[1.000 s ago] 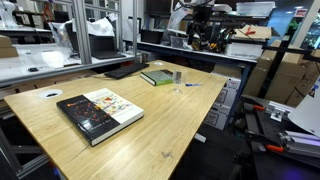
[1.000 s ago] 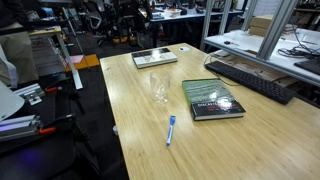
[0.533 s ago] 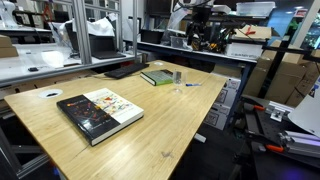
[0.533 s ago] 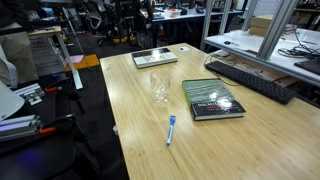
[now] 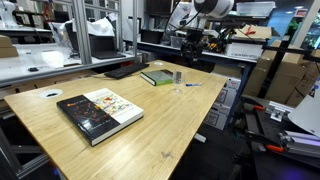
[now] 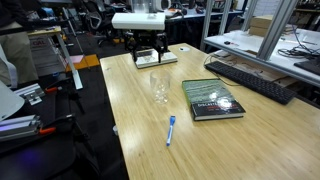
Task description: Put the glass cup on the green table
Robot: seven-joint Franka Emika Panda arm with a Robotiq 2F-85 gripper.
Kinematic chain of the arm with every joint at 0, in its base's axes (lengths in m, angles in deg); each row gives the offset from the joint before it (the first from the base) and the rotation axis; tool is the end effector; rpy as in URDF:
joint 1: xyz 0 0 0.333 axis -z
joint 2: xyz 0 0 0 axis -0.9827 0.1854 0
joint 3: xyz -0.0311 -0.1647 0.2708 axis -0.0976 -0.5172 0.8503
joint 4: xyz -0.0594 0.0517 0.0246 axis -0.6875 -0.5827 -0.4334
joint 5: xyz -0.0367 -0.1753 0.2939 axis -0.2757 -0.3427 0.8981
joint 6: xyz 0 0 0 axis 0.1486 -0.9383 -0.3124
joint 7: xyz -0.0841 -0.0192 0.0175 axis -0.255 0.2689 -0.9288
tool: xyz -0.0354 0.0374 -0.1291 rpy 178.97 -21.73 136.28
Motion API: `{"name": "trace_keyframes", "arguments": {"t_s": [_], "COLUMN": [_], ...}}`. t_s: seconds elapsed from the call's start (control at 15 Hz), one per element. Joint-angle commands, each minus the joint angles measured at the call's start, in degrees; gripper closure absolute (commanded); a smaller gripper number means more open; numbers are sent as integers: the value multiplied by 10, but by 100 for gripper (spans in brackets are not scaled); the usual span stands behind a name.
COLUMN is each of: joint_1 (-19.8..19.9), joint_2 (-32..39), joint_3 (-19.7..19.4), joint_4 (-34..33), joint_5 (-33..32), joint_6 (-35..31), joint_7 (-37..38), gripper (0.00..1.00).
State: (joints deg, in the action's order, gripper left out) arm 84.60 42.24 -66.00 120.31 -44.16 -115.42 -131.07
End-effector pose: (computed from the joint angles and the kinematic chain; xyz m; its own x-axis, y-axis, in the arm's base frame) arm 0.4693 -0.1335 0.2674 0.6149 0.7853 0.0729 0.7872 -0.6167 0.0033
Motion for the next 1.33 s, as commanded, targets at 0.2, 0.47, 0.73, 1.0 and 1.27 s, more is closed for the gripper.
{"name": "trace_keyframes", "arguments": {"t_s": [0.2, 0.47, 0.73, 1.0, 1.27], "joint_1": [57, 61, 61, 65, 65], "joint_2": [81, 110, 119, 125, 123], "joint_3": [61, 71, 70, 73, 74], "joint_4": [-70, -82, -70, -68, -66], "joint_5": [14, -5, -19, -24, -28], "joint_6": [4, 8, 2, -3, -2], "joint_7": [-7, 15, 50, 80, 104], "gripper": [0, 0, 0, 33, 63]}}
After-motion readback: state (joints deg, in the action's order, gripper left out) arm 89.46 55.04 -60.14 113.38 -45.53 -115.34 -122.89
